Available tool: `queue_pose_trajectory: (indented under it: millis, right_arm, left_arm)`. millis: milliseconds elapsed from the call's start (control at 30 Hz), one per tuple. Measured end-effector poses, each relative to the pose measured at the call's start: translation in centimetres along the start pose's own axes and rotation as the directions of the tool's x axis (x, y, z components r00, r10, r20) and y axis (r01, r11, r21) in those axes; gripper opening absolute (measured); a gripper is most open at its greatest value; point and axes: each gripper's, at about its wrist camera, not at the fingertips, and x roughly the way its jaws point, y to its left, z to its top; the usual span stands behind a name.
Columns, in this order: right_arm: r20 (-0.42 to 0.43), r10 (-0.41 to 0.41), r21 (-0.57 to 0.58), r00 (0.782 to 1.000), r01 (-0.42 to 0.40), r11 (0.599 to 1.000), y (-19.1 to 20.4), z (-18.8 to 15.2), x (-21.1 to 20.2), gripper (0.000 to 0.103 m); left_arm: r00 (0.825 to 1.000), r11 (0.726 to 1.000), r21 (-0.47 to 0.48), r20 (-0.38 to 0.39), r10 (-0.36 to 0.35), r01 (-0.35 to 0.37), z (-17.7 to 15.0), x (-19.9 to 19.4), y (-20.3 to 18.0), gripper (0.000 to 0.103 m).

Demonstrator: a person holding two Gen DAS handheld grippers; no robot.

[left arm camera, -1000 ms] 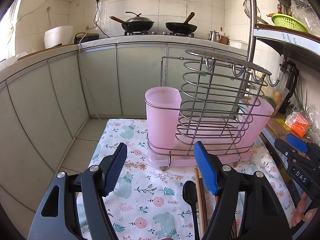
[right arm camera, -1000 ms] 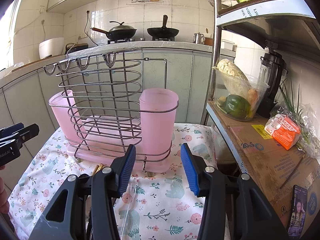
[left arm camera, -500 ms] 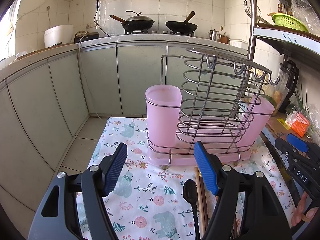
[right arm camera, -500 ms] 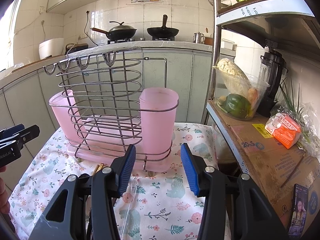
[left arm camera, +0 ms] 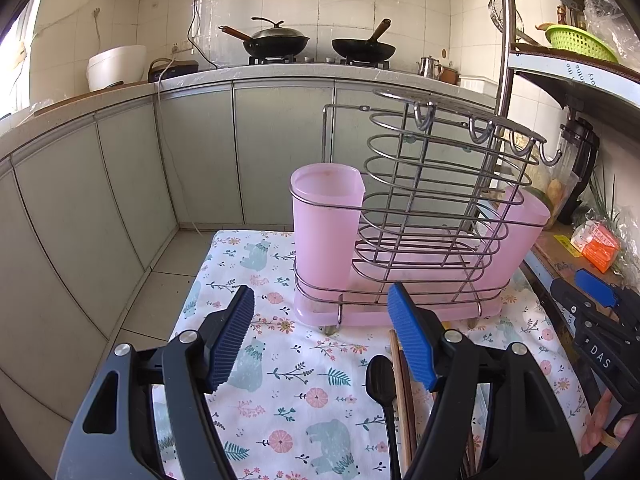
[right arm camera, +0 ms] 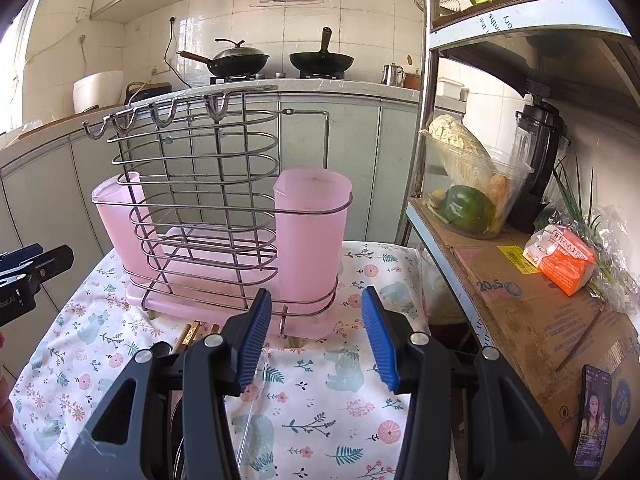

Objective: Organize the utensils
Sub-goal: 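Close the left tool on the black spoon while the right tool grasps the clear fork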

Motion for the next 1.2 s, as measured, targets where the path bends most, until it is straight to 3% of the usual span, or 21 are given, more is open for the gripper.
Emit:
queue_pose_trajectory:
  millis: [300, 567, 633, 700, 800, 900, 1100, 1200]
  right_arm:
    - [-0.021, 0.02, -0.001, 1.0, -0.02, 1.0, 0.1, -0.2, 0.3, 0.046]
    - [-0.099, 0.076, 0.025, 0.992, -0.074, 0.997, -0.2, -1.0, 0.9, 0.046]
    - [-0.134, 0.106, 0.037, 0.985, -0.102, 0.994, -0.3, -1.5, 1.4, 0.046]
    - [-0.172, 0.13, 0.051, 0.976, -0.123, 0.991, -0.5, -2.0, 1.9, 0.046]
    - [-0.222, 0.176, 0.077, 0.959, -0.162, 0.984, -0.6, -2.6, 2.5, 0.042]
    - [-0.266, 0.218, 0.107, 0.939, -0.196, 0.975, -0.7, -3.4, 3.2, 0.04]
    - [-0.33, 0.296, 0.165, 0.896, -0.254, 0.953, -1.0, -4.3, 4.4, 0.032]
    - [-0.34, 0.318, 0.186, 0.885, -0.269, 0.945, -1.3, -4.7, 4.8, 0.032]
  left_arm:
    - [1.0, 1.0, -0.003, -0.015, -0.006, 0.006, 0.0, 0.1, 0.3, 0.07]
    - [0.993, 0.997, -0.028, -0.089, -0.077, 0.074, -1.2, 0.8, 1.7, 0.07]
    - [0.988, 0.995, -0.031, -0.122, -0.094, 0.091, -1.8, 1.3, 2.1, 0.065]
    - [0.981, 0.994, -0.035, -0.16, -0.112, 0.107, -2.4, 1.8, 2.3, 0.053]
    - [0.951, 0.982, -0.087, -0.251, -0.182, 0.165, -3.5, 3.0, 2.9, 0.035]
    - [0.908, 0.964, -0.142, -0.328, -0.261, 0.225, -4.4, 4.2, 2.9, 0.026]
    - [0.832, 0.932, -0.177, -0.42, -0.363, 0.317, -5.9, 5.5, 1.1, 0.024]
    - [0.805, 0.926, -0.182, -0.457, -0.377, 0.33, -6.4, 6.2, 0.2, 0.023]
